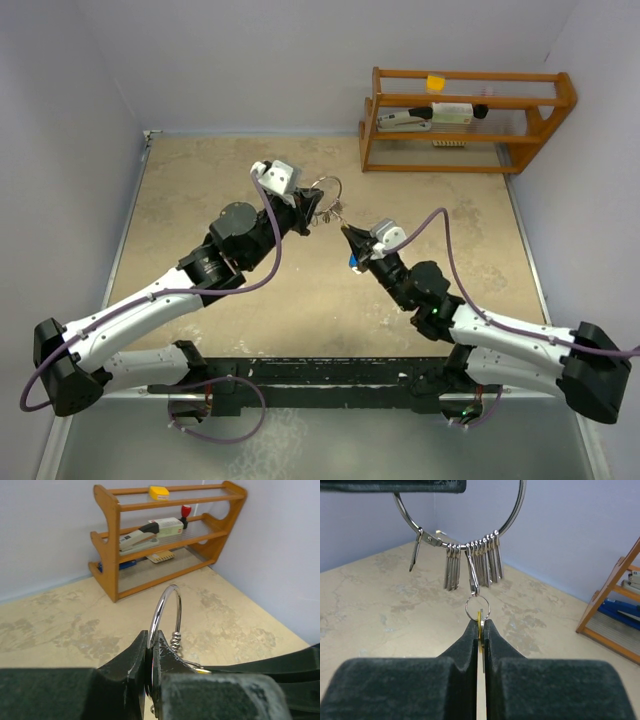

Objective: Remove the keys from the keyring

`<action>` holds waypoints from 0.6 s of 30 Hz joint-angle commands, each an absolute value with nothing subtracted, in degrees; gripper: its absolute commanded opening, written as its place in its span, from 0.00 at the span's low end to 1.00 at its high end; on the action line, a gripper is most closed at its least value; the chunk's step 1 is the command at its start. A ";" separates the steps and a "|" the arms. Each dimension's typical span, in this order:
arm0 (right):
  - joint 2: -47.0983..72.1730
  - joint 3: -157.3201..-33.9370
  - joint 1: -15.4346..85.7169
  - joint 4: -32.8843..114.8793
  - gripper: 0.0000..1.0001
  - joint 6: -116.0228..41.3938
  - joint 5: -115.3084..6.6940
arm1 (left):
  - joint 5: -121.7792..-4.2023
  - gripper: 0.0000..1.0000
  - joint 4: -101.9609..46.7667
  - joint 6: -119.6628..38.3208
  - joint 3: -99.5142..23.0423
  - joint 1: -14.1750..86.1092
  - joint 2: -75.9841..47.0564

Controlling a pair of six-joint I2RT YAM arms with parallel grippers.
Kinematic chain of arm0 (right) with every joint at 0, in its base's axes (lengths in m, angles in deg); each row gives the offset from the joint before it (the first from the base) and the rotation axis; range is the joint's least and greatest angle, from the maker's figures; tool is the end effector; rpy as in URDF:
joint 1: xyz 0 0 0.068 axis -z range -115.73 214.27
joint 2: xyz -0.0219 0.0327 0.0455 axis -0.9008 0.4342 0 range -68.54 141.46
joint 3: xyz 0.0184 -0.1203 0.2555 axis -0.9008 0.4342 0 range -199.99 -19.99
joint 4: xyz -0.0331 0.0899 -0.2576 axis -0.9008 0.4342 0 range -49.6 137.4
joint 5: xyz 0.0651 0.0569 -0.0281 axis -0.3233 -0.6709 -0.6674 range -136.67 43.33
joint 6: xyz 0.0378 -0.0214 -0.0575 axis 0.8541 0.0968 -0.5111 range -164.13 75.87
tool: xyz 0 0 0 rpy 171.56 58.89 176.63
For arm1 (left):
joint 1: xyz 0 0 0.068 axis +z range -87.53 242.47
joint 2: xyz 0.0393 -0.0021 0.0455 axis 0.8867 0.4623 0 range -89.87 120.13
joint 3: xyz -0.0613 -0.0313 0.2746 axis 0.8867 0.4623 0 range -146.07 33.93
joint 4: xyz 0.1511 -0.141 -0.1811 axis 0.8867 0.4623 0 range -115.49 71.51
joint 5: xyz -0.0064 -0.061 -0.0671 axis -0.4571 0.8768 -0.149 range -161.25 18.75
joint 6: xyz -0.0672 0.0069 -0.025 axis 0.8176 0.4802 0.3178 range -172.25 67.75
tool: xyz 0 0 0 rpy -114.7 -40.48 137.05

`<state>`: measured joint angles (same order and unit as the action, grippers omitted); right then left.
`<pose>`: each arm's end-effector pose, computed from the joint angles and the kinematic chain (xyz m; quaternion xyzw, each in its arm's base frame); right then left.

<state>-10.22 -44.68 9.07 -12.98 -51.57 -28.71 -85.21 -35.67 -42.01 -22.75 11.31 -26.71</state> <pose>0.1566 0.1931 0.2976 -0.1864 0.5519 0.2449 0.7751 0.1943 -0.2183 0.3975 0.1542 0.6670 -0.2982 0.6651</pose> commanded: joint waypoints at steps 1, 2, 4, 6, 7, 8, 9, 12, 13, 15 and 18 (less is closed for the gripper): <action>-15.33 -51.62 8.27 7.21 0.00 -51.27 -24.27 | -94.22 0.02 -40.05 -44.92 -23.73 11.41 -28.12; -15.79 -53.57 8.02 11.14 0.00 -51.63 -23.43 | -95.01 0.02 -40.10 -45.02 -23.37 11.42 -27.80; -16.23 -57.46 7.41 18.40 0.00 -52.24 -20.43 | -96.09 0.02 -40.18 -45.01 -22.64 11.40 -27.31; -16.11 -61.92 6.69 25.45 0.00 -53.42 -16.59 | -96.30 0.01 -40.22 -44.71 -21.68 11.39 -26.94; -15.81 -64.25 6.29 28.80 0.00 -54.00 -14.81 | -96.30 0.01 -40.36 -44.43 -21.02 11.40 -26.82; -15.55 -66.53 5.92 31.46 0.00 -54.40 -13.47 | -96.28 0.02 -40.72 -44.02 -20.13 11.41 -26.73; -15.28 -68.57 5.53 33.98 0.00 -55.00 -11.78 | -95.99 0.02 -41.23 -43.69 -19.23 11.40 -26.70; -14.62 -74.44 4.97 39.51 0.00 -56.10 -8.96 | -93.53 0.10 -43.29 -42.41 -16.33 11.40 -26.80; -14.29 -76.04 4.95 40.56 0.00 -56.21 -8.58 | -92.16 0.14 -44.00 -42.02 -15.47 11.40 -26.94; -13.63 -78.90 4.94 42.40 0.00 -56.58 -7.95 | -91.07 0.20 -45.21 -41.40 -13.90 11.44 -26.96; -11.88 -82.92 4.88 44.81 0.00 -56.60 -6.88 | -91.79 0.31 -44.99 -40.98 -12.61 11.36 -26.46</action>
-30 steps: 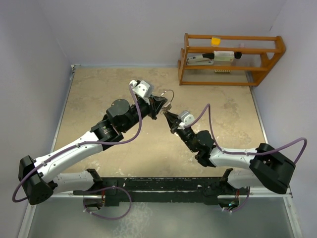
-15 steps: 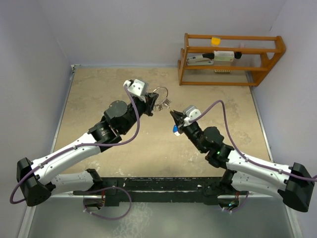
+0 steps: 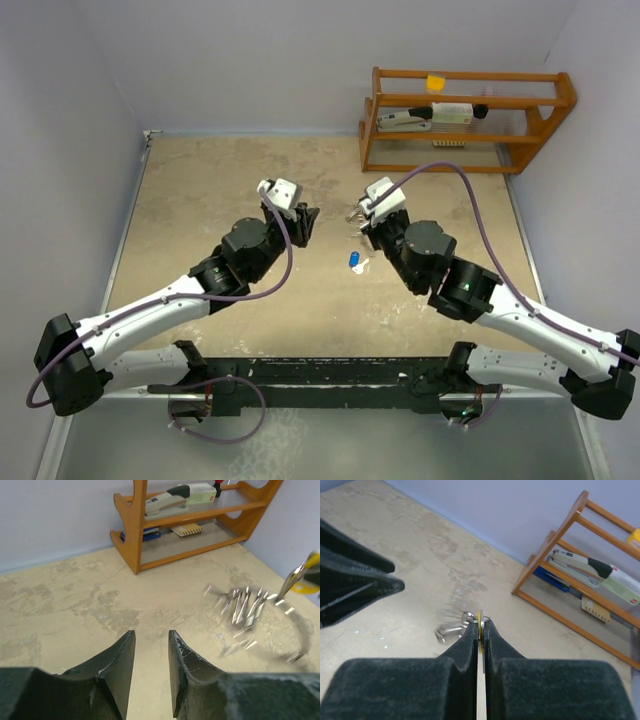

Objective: Remove the keys from the keyring

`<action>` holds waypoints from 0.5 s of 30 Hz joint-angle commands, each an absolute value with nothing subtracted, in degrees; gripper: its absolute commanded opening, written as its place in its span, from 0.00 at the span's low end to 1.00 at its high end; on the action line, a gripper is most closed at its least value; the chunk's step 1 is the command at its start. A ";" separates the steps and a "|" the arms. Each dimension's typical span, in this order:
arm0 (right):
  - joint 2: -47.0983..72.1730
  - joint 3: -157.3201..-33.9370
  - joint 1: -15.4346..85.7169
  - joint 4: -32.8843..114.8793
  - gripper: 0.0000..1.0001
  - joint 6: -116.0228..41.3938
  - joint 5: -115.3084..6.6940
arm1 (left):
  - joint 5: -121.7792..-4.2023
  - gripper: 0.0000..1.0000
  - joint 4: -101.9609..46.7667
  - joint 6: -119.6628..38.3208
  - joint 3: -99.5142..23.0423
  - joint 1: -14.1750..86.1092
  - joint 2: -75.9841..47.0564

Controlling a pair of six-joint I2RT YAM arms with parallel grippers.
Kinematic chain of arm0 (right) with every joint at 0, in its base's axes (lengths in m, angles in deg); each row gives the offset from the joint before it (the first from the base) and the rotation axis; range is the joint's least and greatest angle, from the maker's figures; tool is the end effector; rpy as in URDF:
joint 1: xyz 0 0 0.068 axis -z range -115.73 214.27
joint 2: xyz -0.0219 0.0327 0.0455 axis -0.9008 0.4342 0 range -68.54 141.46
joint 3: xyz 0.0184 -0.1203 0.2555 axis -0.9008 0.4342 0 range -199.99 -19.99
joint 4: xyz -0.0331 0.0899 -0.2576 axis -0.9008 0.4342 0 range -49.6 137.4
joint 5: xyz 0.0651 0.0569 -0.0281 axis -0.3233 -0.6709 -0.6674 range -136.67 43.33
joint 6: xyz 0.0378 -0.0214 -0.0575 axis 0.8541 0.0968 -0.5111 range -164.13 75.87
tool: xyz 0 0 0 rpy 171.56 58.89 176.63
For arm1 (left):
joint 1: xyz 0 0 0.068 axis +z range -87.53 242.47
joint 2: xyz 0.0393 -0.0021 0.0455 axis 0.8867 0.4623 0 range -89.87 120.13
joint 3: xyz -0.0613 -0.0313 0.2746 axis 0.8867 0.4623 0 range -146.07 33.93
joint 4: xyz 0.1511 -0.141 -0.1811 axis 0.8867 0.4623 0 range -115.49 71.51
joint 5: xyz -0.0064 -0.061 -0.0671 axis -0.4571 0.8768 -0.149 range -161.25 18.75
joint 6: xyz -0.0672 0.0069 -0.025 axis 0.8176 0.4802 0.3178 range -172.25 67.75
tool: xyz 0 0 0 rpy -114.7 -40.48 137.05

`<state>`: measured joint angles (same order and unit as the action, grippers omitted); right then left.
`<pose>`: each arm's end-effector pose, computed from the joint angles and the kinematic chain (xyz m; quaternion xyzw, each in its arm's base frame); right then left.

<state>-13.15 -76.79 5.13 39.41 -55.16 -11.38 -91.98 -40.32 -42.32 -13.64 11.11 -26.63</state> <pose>0.1548 0.1921 0.4109 -0.2001 0.6655 0.0887 0.7136 0.1987 -0.2148 0.3447 0.1297 0.7000 -0.2416 0.6593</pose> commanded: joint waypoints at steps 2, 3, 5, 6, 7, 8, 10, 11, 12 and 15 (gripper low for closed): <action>-10.52 -85.04 4.85 46.48 0.00 -56.52 -6.33 | -93.24 0.36 -43.62 -40.48 -13.00 11.45 -25.65; -9.68 -86.18 4.85 47.59 0.00 -56.36 -6.34 | -93.97 0.38 -42.83 -40.21 -13.46 11.41 -25.10; -7.94 -88.59 4.85 50.13 0.00 -55.91 -6.17 | -94.85 0.41 -41.13 -39.80 -14.63 11.40 -24.00; -7.11 -89.64 4.78 51.47 0.00 -55.84 -5.96 | -95.14 0.42 -40.58 -39.62 -15.20 11.40 -23.47; -6.41 -90.59 4.58 52.49 0.00 -55.81 -5.64 | -95.42 0.42 -40.35 -39.27 -15.47 11.45 -23.18; -5.87 -91.18 4.34 52.92 0.00 -56.00 -5.46 | -95.34 0.42 -40.55 -39.01 -15.56 11.41 -22.94; -5.17 -91.72 3.97 53.11 0.00 -56.48 -5.04 | -94.73 0.42 -41.05 -38.62 -15.66 11.36 -22.86; -4.98 -91.79 3.83 53.04 0.00 -56.56 -4.81 | -94.72 0.42 -41.77 -38.10 -15.53 11.41 -22.95; -4.77 -91.82 3.75 52.89 0.00 -56.72 -4.69 | -94.54 0.42 -42.57 -37.85 -15.35 11.42 -23.20; -4.32 -91.80 3.65 52.41 0.00 -57.00 -4.13 | -93.15 0.42 -46.46 -37.13 -14.01 11.40 -24.04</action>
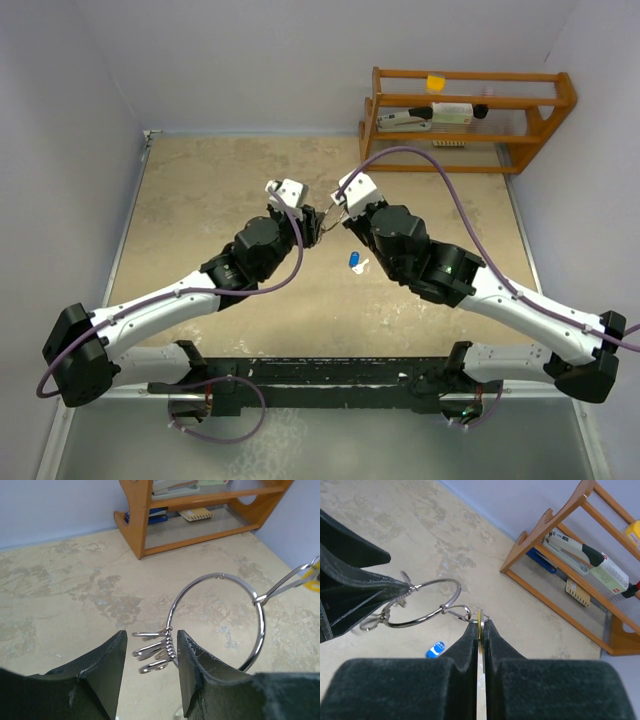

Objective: Remove the keys from the keyring

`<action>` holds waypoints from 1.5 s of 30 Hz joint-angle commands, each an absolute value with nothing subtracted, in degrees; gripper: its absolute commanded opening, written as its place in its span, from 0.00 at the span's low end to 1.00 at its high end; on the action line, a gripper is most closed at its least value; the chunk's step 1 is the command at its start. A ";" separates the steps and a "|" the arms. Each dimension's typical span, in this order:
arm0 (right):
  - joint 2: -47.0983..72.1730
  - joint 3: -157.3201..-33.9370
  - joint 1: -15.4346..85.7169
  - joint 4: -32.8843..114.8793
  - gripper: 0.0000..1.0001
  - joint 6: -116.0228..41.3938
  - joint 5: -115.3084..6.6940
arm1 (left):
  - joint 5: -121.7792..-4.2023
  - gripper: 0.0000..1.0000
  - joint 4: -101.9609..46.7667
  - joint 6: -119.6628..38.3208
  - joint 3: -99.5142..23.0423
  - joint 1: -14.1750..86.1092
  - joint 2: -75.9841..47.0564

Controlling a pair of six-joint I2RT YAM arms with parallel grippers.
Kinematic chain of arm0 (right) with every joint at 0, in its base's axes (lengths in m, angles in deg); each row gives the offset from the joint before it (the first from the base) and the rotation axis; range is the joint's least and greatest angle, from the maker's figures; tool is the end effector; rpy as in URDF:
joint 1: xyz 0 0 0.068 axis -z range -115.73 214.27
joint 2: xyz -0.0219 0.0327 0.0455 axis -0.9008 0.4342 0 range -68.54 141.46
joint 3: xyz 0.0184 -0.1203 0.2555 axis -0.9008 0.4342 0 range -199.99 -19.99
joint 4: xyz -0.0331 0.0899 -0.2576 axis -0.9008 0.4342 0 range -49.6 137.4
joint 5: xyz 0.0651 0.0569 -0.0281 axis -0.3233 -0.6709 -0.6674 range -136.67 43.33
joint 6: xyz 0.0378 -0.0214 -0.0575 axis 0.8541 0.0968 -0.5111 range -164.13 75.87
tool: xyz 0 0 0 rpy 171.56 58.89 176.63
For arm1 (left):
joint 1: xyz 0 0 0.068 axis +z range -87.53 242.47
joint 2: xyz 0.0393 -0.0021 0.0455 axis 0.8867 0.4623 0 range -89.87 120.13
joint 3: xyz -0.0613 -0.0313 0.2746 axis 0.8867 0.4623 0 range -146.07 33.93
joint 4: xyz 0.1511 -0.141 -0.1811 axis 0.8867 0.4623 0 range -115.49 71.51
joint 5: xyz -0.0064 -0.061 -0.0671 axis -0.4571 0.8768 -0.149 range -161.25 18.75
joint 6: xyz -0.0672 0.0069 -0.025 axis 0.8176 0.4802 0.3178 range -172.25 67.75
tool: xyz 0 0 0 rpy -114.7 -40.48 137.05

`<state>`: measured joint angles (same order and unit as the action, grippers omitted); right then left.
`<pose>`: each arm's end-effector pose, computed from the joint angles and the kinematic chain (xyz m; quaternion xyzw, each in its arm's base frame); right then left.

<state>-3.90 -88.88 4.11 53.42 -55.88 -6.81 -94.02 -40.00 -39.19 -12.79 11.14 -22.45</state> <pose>0.1699 0.2194 0.4223 -0.2394 0.7080 0.0149 0.6643 0.2095 -0.2248 0.3178 0.1146 0.7325 -0.2245 0.6324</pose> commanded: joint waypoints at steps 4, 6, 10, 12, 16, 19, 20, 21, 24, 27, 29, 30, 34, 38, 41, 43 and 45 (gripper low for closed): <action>-3.12 -93.21 3.09 53.21 0.00 -57.32 -3.43 | -90.67 0.39 -51.15 -37.35 -11.24 11.40 -24.74; -2.41 -94.03 2.70 53.65 0.00 -57.62 -2.61 | -87.61 0.37 -52.88 -37.93 -10.25 11.37 -24.62; -1.12 -95.01 2.03 53.99 0.00 -58.51 -1.42 | -81.70 0.35 -59.23 -38.74 -7.06 11.38 -24.44; -0.67 -95.14 1.66 53.83 0.00 -58.76 -0.80 | -79.84 0.35 -62.80 -38.87 -5.51 11.32 -24.25; -0.41 -94.71 1.11 52.96 0.00 -58.91 -0.35 | -78.11 0.38 -69.12 -39.60 -2.95 11.31 -24.13; -0.56 -94.28 0.70 51.85 0.00 -59.06 -0.54 | -78.24 0.40 -72.68 -40.64 -1.83 11.31 -23.88; -0.60 -94.26 0.64 51.73 0.00 -58.89 -0.94 | -77.84 0.41 -73.72 -41.18 -1.61 11.27 -23.64; -0.68 -94.21 0.61 51.61 0.00 -58.82 -1.33 | -77.44 0.42 -74.82 -41.78 -1.33 11.23 -23.41; -0.93 -94.10 0.55 51.22 0.00 -58.64 -2.17 | -75.39 0.44 -78.76 -43.72 -0.44 11.08 -22.83; -1.21 -93.69 0.47 51.03 0.00 -58.56 -2.45 | -73.17 0.45 -81.71 -44.97 0.48 10.92 -22.63; -1.38 -93.49 0.48 51.04 0.00 -58.33 -2.63 | -71.99 0.46 -83.25 -45.47 0.85 10.88 -22.32; -1.46 -93.43 0.46 51.03 0.00 -58.23 -2.75 | -71.60 0.46 -83.47 -45.60 0.84 10.84 -22.09; -1.78 -93.28 0.49 51.04 0.00 -58.00 -3.12 | -71.25 0.48 -84.38 -46.45 0.62 10.63 -20.90; -2.17 -93.22 0.38 51.03 0.00 -57.99 -3.48 | -71.12 0.52 -85.39 -47.80 0.49 10.45 -19.70; -2.60 -93.16 0.44 51.08 0.00 -57.71 -4.13 | -71.48 0.56 -86.27 -49.54 0.62 10.30 -19.18; -2.94 -93.00 0.32 51.04 0.00 -57.64 -4.65 | -72.42 0.57 -86.90 -50.38 0.77 10.30 -19.20; -3.15 -92.86 0.29 50.87 0.00 -57.57 -4.95 | -73.26 0.58 -87.50 -51.07 0.99 10.30 -19.25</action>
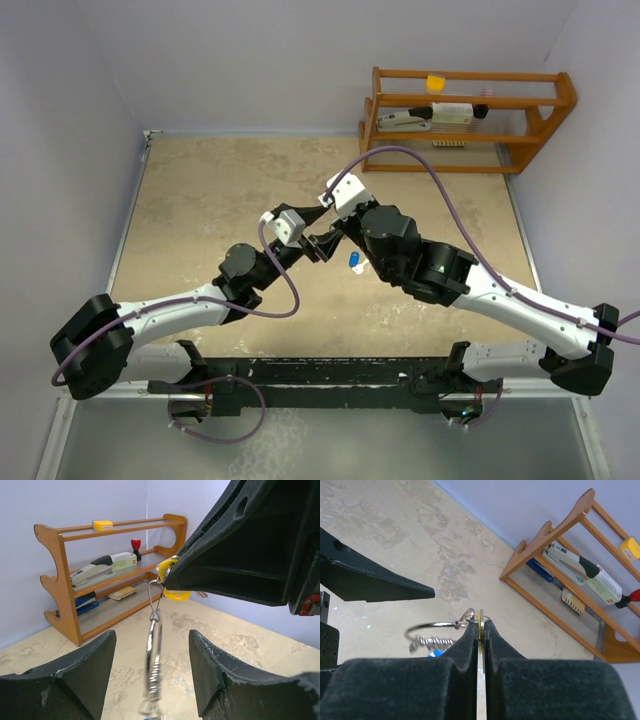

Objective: Remove the keys from the keyring

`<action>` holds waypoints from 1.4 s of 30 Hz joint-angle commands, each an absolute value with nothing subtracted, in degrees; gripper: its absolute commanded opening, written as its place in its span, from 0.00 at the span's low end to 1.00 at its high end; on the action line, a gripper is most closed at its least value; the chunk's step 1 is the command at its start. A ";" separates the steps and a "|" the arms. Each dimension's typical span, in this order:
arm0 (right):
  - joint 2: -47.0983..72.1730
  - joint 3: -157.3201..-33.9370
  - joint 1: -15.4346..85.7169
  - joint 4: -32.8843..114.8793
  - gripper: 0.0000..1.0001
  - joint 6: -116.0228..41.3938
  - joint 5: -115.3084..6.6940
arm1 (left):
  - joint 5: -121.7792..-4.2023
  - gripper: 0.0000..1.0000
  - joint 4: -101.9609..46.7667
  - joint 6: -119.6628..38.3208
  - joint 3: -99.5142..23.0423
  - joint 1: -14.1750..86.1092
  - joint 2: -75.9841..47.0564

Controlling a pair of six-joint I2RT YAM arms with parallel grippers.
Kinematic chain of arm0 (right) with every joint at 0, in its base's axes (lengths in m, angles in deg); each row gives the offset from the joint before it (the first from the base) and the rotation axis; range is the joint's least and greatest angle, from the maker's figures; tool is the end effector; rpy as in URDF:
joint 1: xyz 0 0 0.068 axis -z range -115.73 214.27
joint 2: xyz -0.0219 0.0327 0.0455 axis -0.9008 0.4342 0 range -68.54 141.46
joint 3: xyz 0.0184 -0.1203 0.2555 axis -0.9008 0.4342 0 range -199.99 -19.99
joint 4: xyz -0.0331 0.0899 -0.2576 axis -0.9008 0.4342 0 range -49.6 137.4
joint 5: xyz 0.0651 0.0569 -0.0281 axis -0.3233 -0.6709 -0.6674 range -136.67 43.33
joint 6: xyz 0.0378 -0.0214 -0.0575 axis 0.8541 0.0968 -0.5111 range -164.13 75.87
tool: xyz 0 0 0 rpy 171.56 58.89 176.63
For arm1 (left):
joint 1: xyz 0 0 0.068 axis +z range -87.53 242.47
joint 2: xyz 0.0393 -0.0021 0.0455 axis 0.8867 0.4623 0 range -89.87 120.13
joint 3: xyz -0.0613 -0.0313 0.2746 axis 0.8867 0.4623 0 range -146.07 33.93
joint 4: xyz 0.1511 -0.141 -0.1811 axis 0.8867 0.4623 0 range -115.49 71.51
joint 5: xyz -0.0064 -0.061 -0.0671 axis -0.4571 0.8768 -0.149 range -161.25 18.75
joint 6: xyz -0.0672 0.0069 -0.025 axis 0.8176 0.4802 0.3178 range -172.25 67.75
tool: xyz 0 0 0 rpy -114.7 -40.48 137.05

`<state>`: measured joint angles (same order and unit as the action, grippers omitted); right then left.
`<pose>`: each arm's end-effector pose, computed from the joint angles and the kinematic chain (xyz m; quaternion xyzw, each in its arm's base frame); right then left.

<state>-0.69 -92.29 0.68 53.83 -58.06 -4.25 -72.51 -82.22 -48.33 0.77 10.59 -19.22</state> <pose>0.1636 0.2390 0.4292 -0.2605 0.6998 0.0046 0.6651 0.1846 -0.2331 0.3065 0.2271 0.5327 -0.3758 0.7235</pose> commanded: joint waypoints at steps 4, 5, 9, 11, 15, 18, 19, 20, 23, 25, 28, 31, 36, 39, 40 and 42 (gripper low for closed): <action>-3.14 -92.68 0.33 50.86 0.00 -57.43 -5.18 | -74.29 0.58 -89.71 -51.69 1.79 10.26 -19.11; -3.15 -92.64 0.33 50.86 0.00 -57.47 -5.18 | -74.54 0.58 -90.28 -51.81 1.85 10.26 -18.83; -2.98 -92.59 0.35 50.77 0.00 -57.32 -5.23 | -75.20 0.59 -92.36 -51.90 1.94 10.19 -17.65; -2.98 -92.51 0.29 50.77 0.00 -57.33 -5.17 | -74.68 0.59 -93.48 -51.67 1.81 10.17 -17.02; -3.06 -92.42 0.29 50.77 0.00 -57.34 -5.00 | -73.86 0.59 -94.75 -51.29 1.38 10.11 -16.02; -3.06 -92.29 0.21 50.75 0.00 -57.26 -5.09 | -74.46 0.59 -95.92 -51.29 1.17 10.05 -15.46; -3.06 -92.25 0.24 50.70 0.00 -57.22 -5.18 | -74.92 0.59 -96.24 -51.33 1.04 10.01 -15.29; -3.06 -92.15 0.22 50.57 0.00 -57.15 -5.25 | -75.28 0.59 -96.59 -51.29 0.83 9.97 -15.05; -2.98 -91.99 0.22 50.32 0.00 -57.15 -5.37 | -76.28 0.58 -97.28 -51.21 0.33 9.74 -14.53; -2.98 -91.85 0.20 50.06 0.00 -57.16 -5.41 | -76.74 0.58 -97.15 -51.20 -0.33 9.60 -14.20; -3.06 -91.72 0.20 49.71 0.00 -57.31 -5.50 | -77.19 0.58 -96.10 -51.23 -1.45 9.36 -13.66; -3.15 -91.54 0.24 49.47 0.00 -57.32 -5.74 | -78.46 0.57 -95.70 -51.37 -2.11 8.91 -13.03; -3.07 -91.54 0.14 49.24 0.00 -57.42 -6.07 | -80.38 0.57 -95.50 -51.34 -3.72 8.53 -12.04; -3.23 -91.49 0.12 49.05 0.00 -57.47 -6.06 | -81.46 0.56 -95.37 -51.73 -4.12 8.21 -11.58; -3.32 -91.39 0.11 49.00 0.00 -57.41 -6.08 | -81.81 0.56 -95.37 -51.92 -4.22 8.11 -11.44; -3.50 -91.28 0.11 48.83 0.00 -57.54 -6.02 | -82.26 0.53 -95.37 -52.23 -4.29 7.94 -11.19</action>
<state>-1.67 -91.04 0.50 52.89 -57.67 -5.89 -80.31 -93.39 -50.93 -1.90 8.53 -11.61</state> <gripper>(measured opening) 0.020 0.554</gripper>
